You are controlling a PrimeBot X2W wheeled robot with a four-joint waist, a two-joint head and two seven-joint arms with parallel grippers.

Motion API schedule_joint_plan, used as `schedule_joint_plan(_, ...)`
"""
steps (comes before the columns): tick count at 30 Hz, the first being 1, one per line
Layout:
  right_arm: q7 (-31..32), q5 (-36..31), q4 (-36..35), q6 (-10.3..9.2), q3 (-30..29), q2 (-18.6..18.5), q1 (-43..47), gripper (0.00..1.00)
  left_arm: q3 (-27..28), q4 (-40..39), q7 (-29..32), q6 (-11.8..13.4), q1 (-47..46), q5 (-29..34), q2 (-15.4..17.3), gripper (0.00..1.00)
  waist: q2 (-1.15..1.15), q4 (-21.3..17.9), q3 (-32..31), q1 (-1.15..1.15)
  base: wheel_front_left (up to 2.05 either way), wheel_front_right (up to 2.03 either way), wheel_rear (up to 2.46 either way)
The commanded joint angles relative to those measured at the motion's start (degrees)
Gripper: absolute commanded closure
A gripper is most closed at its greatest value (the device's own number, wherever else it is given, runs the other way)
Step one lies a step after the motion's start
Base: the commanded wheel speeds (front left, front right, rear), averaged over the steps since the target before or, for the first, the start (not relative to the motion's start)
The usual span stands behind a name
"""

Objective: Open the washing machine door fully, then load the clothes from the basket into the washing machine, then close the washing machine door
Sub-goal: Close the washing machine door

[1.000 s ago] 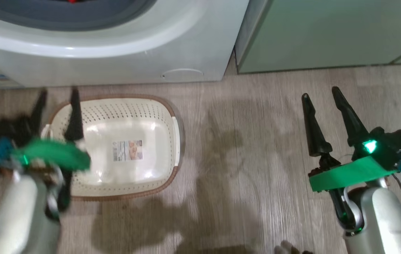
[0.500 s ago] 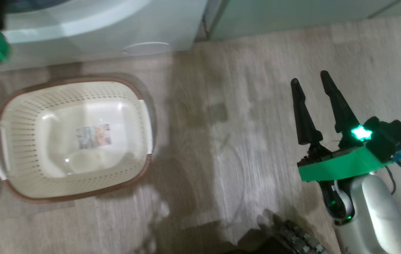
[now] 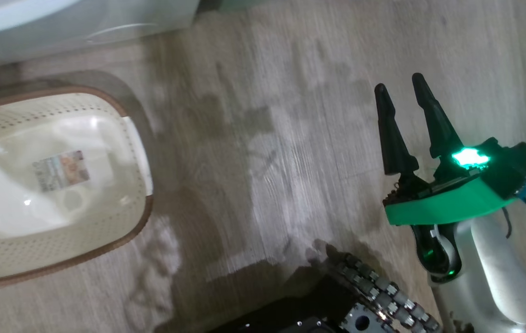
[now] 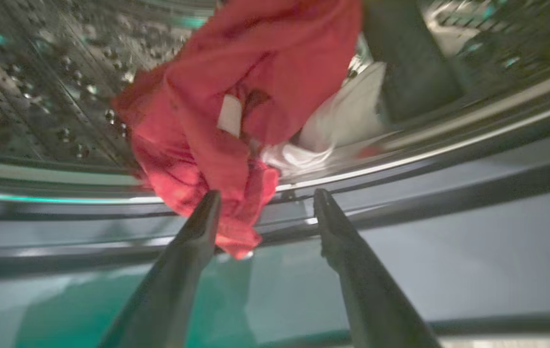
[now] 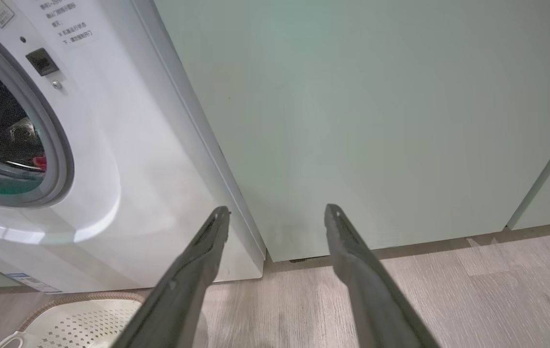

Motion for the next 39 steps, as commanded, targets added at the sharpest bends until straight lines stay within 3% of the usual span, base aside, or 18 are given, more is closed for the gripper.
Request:
schedule_joint_plan(1, -0.51, 0.56, -2.09, 0.00, 1.27, -0.18, -0.17, 0.00, 1.06, -1.32, 1.20, 0.04, -2.28, 0.56, 4.37, 0.00, 0.00, -1.37, 1.31, -0.01, 0.00, 0.00, 0.00)
schedule_joint_plan(8, -0.51, 1.51, -2.58, 0.00, 1.63, -0.18, -0.25, 0.00, -0.27, -0.05, 4.85, 0.61, -3.50, 2.13, 7.19, 0.01, 0.00, -2.56, 2.25, -0.01, 0.00, 0.00, 0.00)
schedule_joint_plan(10, -0.52, 1.63, -2.67, 0.00, 1.62, -0.18, -0.27, 0.00, -0.61, -0.44, 4.94, 0.91, -3.88, 2.65, 7.56, 1.00, 0.00, -2.72, 2.43, -0.01, 0.00, 0.00, 0.00)
schedule_joint_plan(20, -0.52, 2.15, -3.14, 0.00, 1.78, -0.18, -0.61, 0.00, -3.68, -1.45, 3.92, 2.43, -5.91, 7.62, 10.07, 1.00, 0.00, -3.69, 3.43, -0.01, 0.00, 0.00, 0.00)
schedule_joint_plan(31, -0.52, 4.58, -3.81, 0.00, 3.34, -0.18, -1.42, 0.00, -3.27, -1.02, -12.91, 3.04, -12.17, 11.10, 11.24, 1.00, 0.00, -6.41, 6.48, -0.01, 0.00, 0.00, 0.00)
schedule_joint_plan(39, -0.52, 5.15, -3.45, 0.00, 3.02, -0.18, -1.04, 0.00, -2.79, 6.62, -16.46, 1.84, -13.23, 9.18, 10.08, 1.00, 0.00, -6.74, 6.87, -0.01, 0.00, 0.00, 0.00)
